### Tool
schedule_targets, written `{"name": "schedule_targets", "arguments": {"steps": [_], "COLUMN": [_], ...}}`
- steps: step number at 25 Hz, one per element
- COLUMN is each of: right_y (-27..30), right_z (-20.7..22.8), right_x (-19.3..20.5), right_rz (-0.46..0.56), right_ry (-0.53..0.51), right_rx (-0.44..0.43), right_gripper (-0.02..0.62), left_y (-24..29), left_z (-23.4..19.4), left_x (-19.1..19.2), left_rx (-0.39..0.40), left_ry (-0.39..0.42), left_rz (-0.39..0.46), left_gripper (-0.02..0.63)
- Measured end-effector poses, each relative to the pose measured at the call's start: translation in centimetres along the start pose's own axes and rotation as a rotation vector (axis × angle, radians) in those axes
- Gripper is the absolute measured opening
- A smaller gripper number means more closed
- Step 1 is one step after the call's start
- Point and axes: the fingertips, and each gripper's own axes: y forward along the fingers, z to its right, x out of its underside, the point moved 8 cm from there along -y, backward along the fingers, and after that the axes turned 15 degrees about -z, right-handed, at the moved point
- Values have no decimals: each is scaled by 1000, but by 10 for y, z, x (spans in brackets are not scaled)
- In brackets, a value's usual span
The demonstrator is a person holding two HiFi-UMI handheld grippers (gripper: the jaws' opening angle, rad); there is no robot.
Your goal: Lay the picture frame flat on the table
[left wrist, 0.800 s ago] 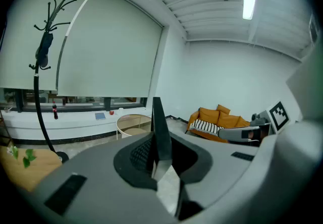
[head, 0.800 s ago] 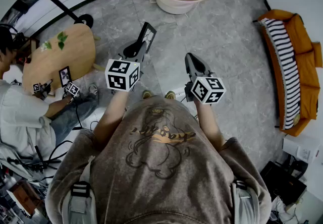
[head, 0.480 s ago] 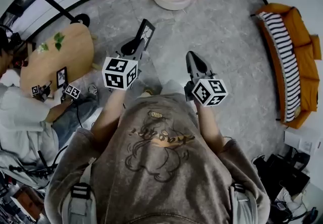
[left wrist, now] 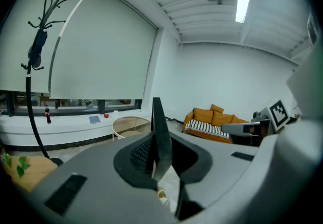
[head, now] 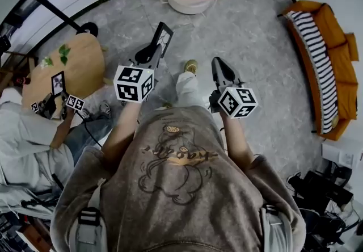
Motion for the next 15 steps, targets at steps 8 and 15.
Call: {"name": "schedule_targets", "arguments": {"steps": [8,15], "right_y": [23,34], "right_z": [3,25], "right_x": [-9,-14], "right_rz": [-2,-8], "right_ry": [8,48], "right_rx": [-17,8], "right_gripper": [20,20], "left_y": [15,39], "left_z": [-13,-17], "left_x": [-8,-20], "left_rx": [7,19], "left_ry": [-4,2], "left_rz": [-13,-17], "left_gripper": [58,58]}}
